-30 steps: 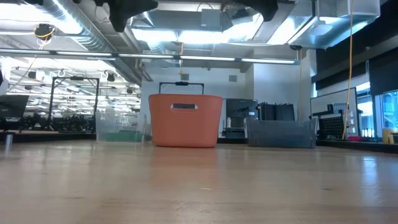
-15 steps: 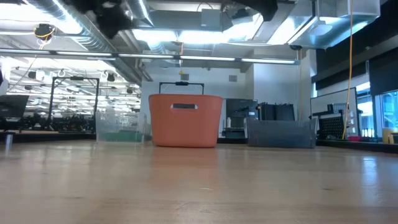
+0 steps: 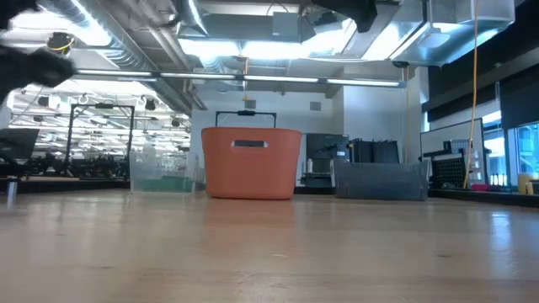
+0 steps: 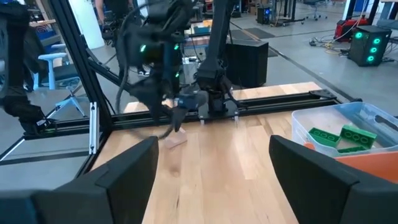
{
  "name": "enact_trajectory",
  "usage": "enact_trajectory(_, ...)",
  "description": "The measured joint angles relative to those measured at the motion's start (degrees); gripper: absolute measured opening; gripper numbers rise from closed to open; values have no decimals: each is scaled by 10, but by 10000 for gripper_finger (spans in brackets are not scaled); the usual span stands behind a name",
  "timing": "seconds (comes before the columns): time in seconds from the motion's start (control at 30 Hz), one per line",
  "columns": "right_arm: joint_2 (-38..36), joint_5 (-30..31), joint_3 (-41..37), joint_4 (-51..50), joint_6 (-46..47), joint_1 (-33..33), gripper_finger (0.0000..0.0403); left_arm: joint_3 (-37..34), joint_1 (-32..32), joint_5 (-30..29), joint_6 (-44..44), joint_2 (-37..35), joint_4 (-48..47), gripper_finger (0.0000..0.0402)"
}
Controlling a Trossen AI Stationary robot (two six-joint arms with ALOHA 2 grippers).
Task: Sort & place blocks by color
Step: Put the brown block into the orange bin
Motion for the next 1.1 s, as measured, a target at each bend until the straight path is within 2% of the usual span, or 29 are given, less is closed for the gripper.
enact_trajectory(0.13,0,0,0,-1,0,0,307,-19,-70,-23,-27,38,-3,260)
enact_trajectory(0.3,0,0,0,-1,0,0,307,-29,-117,-56,-45,91,1,260)
enact_trajectory(0.53,0,0,0,-1,0,0,307,-54,-130,-56,-43,149,30,260)
enact_trajectory(0.8,0,0,0,-1,0,0,307,-76,-118,-55,-40,159,58,254)
enact_trajectory(0.9,0,0,0,-1,0,0,307,-76,-106,-45,-39,159,66,220)
enact_trajectory(1.07,0,0,0,-1,0,0,307,-77,-72,-39,-43,159,88,111)
enact_trajectory(1.1,0,0,0,-1,0,0,307,-75,-61,-40,-44,159,90,109)
